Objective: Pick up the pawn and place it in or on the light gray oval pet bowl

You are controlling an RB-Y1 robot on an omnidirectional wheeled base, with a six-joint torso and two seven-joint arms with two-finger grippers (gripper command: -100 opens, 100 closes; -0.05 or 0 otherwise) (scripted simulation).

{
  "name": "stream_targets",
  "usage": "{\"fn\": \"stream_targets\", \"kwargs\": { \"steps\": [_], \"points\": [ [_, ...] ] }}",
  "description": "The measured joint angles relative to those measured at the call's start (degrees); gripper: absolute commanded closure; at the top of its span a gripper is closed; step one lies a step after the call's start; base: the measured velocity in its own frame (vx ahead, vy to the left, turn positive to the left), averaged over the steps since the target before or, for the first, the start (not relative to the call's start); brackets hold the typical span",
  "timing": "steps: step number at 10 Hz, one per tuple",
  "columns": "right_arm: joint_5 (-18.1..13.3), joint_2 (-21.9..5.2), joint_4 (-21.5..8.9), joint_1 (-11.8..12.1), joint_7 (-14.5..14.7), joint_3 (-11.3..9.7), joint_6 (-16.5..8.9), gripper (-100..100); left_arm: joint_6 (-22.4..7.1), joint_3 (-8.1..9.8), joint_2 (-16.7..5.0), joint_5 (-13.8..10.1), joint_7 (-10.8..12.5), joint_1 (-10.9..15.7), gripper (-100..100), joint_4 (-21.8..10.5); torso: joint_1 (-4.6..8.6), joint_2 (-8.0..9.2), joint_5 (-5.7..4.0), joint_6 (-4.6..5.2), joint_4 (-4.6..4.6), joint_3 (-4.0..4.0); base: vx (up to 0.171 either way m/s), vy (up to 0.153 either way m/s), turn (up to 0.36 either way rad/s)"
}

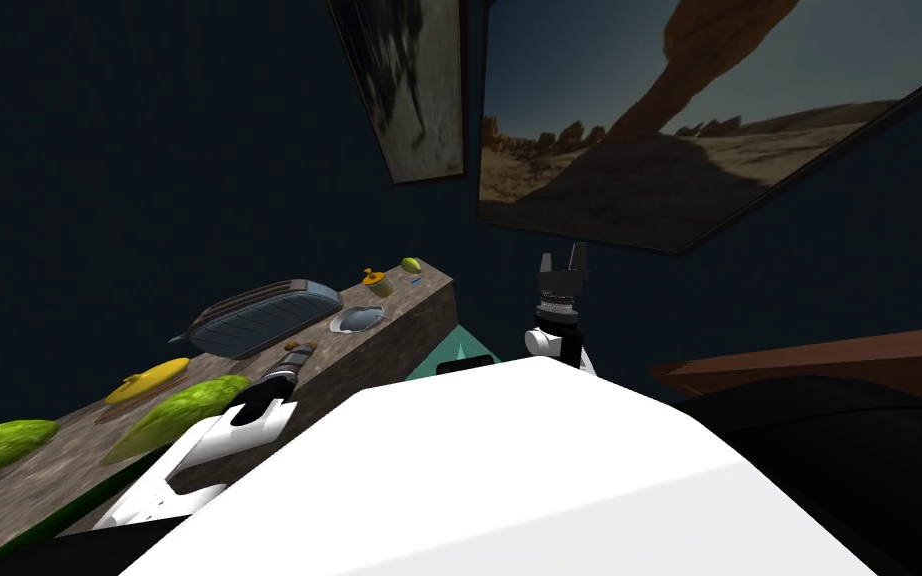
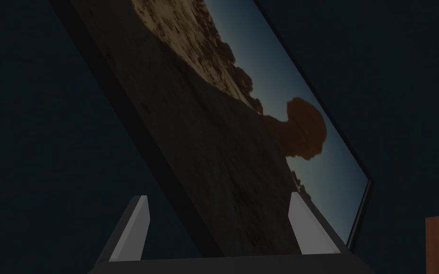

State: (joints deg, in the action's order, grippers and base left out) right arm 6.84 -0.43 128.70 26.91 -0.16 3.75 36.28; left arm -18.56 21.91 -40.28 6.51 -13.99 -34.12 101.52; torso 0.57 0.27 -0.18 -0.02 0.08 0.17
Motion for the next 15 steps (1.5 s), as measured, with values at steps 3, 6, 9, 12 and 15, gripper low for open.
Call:
{"fn": "stream_targets", "kwargs": {
  "steps": [3, 6, 9, 12, 15],
  "points": [
    [0.0, 0.0, 0.0, 0.0, 0.0, 0.0, 0.0, 0, -2.31, 0.81, -2.57, -1.18, 1.24, -2.53, 100, 3.91, -0.06, -0.04, -0.01, 0.02, -0.02, -0.03, -0.037, -0.09, -0.017],
    [0.0, -0.01, 0.0, 0.0, 0.0, 0.01, 0.0, 0, -4.82, 1.03, -5.4, -2.43, 2.28, -4.53, 100, 8.0, -0.19, -0.12, 0.02, 0.06, -0.03, -0.07, -0.022, -0.048, -0.036],
    [0.0, -0.01, 0.0, 0.0, 0.0, 0.01, 0.0, 0, -6.03, 0.59, -7.41, -3.29, 2.65, -6.46, 100, 11.53, -0.44, -0.26, 0.08, 0.08, -0.07, -0.16, 0.005, 0.009, -0.06],
    [0.0, -0.02, 0.0, 0.01, 0.0, 0.02, 0.0, 0, -7.01, -0.15, -9.38, -4.5, 2.56, -8.74, 100, 15.74, -0.72, -0.38, 0.14, 0.1, -0.1, -0.23, 0.021, 0.074, -0.072],
    [0.0, -0.02, 0.0, 0.01, 0.0, 0.02, 0.0, 0, -6.99, -1.47, -11.15, -5.75, 1.95, -10.68, 100, 19.05, -0.88, -0.46, 0.18, 0.11, -0.12, -0.28, 0.042, 0.112, -0.093]
  ]
}}
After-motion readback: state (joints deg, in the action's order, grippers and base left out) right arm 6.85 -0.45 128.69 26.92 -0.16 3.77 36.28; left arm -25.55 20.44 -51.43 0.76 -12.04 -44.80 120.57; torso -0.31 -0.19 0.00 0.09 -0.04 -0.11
